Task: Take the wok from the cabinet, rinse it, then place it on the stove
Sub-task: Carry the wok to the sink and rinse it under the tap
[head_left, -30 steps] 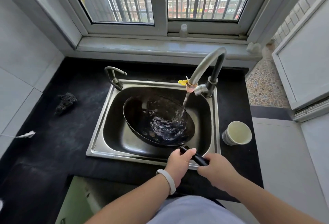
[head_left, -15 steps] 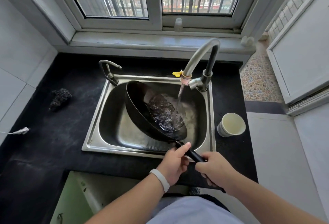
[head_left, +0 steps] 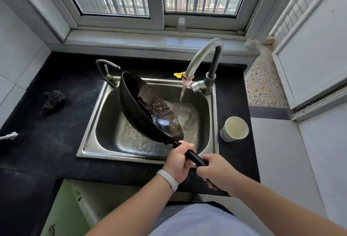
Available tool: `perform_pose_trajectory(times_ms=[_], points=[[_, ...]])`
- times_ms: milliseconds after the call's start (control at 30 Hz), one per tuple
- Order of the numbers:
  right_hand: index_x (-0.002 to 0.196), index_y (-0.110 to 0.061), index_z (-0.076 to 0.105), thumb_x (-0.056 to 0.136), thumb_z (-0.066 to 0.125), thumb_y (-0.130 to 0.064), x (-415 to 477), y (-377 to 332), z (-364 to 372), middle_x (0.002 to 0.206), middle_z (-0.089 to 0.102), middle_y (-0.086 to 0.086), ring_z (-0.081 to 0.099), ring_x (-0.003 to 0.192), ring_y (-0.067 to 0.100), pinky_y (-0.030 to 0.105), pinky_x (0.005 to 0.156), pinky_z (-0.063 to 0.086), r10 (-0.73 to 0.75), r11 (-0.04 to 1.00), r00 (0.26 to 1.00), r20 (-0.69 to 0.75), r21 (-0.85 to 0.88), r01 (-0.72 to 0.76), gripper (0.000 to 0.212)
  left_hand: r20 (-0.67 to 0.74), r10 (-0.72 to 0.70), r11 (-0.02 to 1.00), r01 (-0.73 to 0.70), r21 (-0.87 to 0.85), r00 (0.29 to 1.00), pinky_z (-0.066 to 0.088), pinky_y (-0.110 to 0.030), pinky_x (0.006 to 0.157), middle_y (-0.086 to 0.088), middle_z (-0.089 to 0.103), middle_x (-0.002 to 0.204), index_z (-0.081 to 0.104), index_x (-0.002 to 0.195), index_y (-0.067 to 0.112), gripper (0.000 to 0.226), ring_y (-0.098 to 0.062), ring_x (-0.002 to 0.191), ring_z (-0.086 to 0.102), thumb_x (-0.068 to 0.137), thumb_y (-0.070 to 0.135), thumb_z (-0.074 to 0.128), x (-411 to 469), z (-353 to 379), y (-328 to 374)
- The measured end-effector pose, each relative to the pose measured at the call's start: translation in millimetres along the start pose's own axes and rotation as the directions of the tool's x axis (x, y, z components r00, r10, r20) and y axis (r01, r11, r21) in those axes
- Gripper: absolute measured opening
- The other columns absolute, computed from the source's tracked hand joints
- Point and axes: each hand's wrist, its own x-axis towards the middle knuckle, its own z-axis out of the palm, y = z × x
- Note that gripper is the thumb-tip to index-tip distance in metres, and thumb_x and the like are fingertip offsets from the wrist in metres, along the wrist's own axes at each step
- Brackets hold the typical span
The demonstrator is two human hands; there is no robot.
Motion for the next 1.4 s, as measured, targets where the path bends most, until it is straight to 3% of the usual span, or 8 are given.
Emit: perform_pose_trajectory(times_ms=[133, 233, 367, 433, 733, 967, 1267, 1400], points=[[0.093, -0.013, 0.06, 0.077, 0.057, -0.017, 1, 6, -7, 0.067, 0.06, 0.006, 0.058, 0.055, 0.023, 0.037, 0.054, 0.049, -0.111, 0.948, 0.993, -0.033, -0.304, 0.096, 0.017, -0.167, 0.022, 0.998, -0.011, 0.063, 0.986, 0.035, -0.02, 0.04, -0.003, 0.041, 0.062, 0.046, 0.067, 0.017, 0.029, -0.012, 0.048, 0.045, 0.086, -0.001, 0.059, 1, 5, -12], [0.095, -0.016, 0.051, 0.089, 0.051, -0.025, 2, 9, -3, 0.085, 0.061, 0.003, 0.059, 0.075, 0.028, 0.037, 0.06, 0.041, -0.232, 0.723, 0.971, -0.055, -0.677, 0.135, 0.011, -0.26, 0.103, 0.982, -0.057, 0.181, 0.96, 0.029, -0.028, 0.051, 0.0, 0.035, 0.06, 0.042, 0.067, 0.017, 0.023, -0.016, 0.052, 0.037, 0.068, 0.014, 0.065, -4, 14, -14], [0.105, -0.017, 0.045, 0.095, 0.047, -0.02, 3, 8, 3, 0.086, 0.058, 0.001, 0.063, 0.077, 0.03, 0.031, 0.046, 0.024, -0.316, 0.528, 0.933, -0.169, -0.849, 0.025, 0.011, -0.27, 0.189, 0.959, -0.118, 0.258, 0.944, 0.036, -0.033, 0.063, -0.002, 0.044, 0.066, 0.05, 0.068, 0.015, 0.02, -0.02, 0.066, 0.046, 0.069, 0.023, 0.069, -6, 23, -9], [0.108, -0.016, 0.046, 0.095, 0.047, -0.021, 4, 10, 0, 0.089, 0.065, 0.001, 0.066, 0.079, 0.028, 0.032, 0.05, 0.032, -0.351, 0.501, 0.921, -0.171, -0.865, 0.031, 0.014, -0.272, 0.213, 0.954, -0.139, 0.267, 0.938, 0.041, -0.034, 0.069, -0.002, 0.054, 0.07, 0.057, 0.071, 0.014, 0.017, -0.023, 0.072, 0.054, 0.079, 0.019, 0.071, -5, 24, -10], [0.087, -0.019, 0.044, 0.086, 0.056, -0.03, 6, 25, -13, 0.08, 0.061, 0.002, 0.056, 0.068, 0.023, 0.034, 0.064, 0.047, -0.303, 0.686, 0.938, -0.168, -0.722, 0.092, 0.016, -0.202, 0.262, 0.913, -0.175, 0.368, 0.944, 0.049, -0.037, 0.092, -0.006, 0.07, 0.099, 0.066, 0.102, 0.011, 0.028, -0.02, 0.097, 0.066, 0.084, 0.029, 0.076, -11, 16, -26], [0.083, -0.017, 0.055, 0.08, 0.062, -0.027, 0, 25, -17, 0.07, 0.061, 0.001, 0.054, 0.058, 0.018, 0.032, 0.057, 0.048, -0.23, 0.819, 0.96, -0.16, -0.565, 0.102, 0.013, 0.016, 0.187, 0.943, -0.185, 0.278, 0.982, 0.034, -0.022, 0.044, 0.0, 0.044, 0.06, 0.051, 0.078, 0.013, 0.028, -0.011, 0.046, 0.042, 0.083, 0.028, 0.074, -17, 3, -22], [0.078, -0.024, 0.06, 0.081, 0.072, -0.035, -4, 25, -12, 0.062, 0.06, -0.002, 0.053, 0.048, 0.008, 0.027, 0.051, 0.05, -0.18, 0.935, 0.982, -0.05, -0.32, 0.155, 0.017, 0.011, 0.139, 0.941, -0.135, 0.312, 0.99, 0.044, -0.027, 0.063, 0.005, 0.053, 0.06, 0.059, 0.071, 0.01, 0.021, -0.011, 0.061, 0.052, 0.084, 0.022, 0.07, -22, 14, -14], [0.075, -0.028, 0.054, 0.087, 0.064, -0.046, -5, 26, -17, 0.063, 0.059, -0.005, 0.052, 0.052, 0.009, 0.021, 0.049, 0.04, -0.252, 0.866, 0.963, -0.092, -0.466, 0.182, 0.024, 0.007, 0.181, 0.933, -0.174, 0.316, 0.983, 0.048, -0.025, 0.062, 0.0, 0.053, 0.065, 0.06, 0.074, 0.007, 0.02, -0.012, 0.063, 0.055, 0.088, 0.019, 0.069, -20, 16, -18]])
